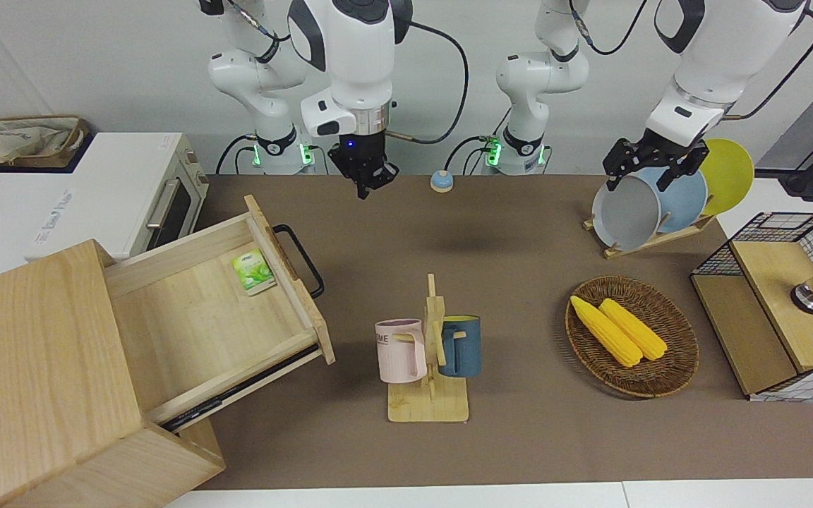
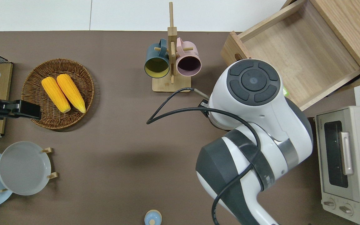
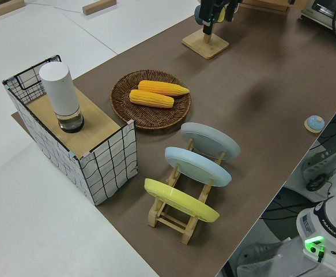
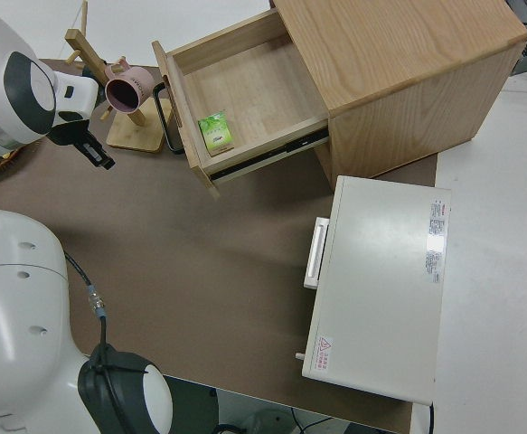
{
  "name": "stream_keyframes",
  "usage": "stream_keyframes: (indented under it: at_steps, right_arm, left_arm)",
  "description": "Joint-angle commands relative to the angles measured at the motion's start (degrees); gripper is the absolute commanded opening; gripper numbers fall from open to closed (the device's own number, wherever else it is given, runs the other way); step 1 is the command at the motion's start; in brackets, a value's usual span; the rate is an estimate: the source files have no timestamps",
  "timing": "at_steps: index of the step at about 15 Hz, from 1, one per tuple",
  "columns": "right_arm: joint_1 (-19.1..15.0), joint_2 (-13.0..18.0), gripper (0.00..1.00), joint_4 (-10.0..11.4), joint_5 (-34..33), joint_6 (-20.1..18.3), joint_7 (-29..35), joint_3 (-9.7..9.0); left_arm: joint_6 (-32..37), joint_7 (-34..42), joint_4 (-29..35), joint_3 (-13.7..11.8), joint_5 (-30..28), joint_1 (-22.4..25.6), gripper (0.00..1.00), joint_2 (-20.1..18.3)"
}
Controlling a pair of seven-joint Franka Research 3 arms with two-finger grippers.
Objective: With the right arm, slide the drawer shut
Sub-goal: 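Push the wooden drawer farther from the robot with the right arm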
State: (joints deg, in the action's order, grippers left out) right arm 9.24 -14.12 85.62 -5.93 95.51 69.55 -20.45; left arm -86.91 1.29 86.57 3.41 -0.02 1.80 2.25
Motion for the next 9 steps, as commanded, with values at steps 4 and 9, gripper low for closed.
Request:
stream_keyframes:
  at_steps: [4,9]
  right_arm:
    - [-2.3,-0.5,0.0,3.4,-0.8,6.9,4.7,1.9]
    - [-2.4,-2.3,0.0,3.3,-0.2,10.7,5.5,5.5]
  left_arm:
    - [1.1,0.6,-1.4,0.4,1.0,0.2,0.99,0.7]
    - [1.1,0.6,-1.5,0.4,1.0,0.2,0.99,0.7]
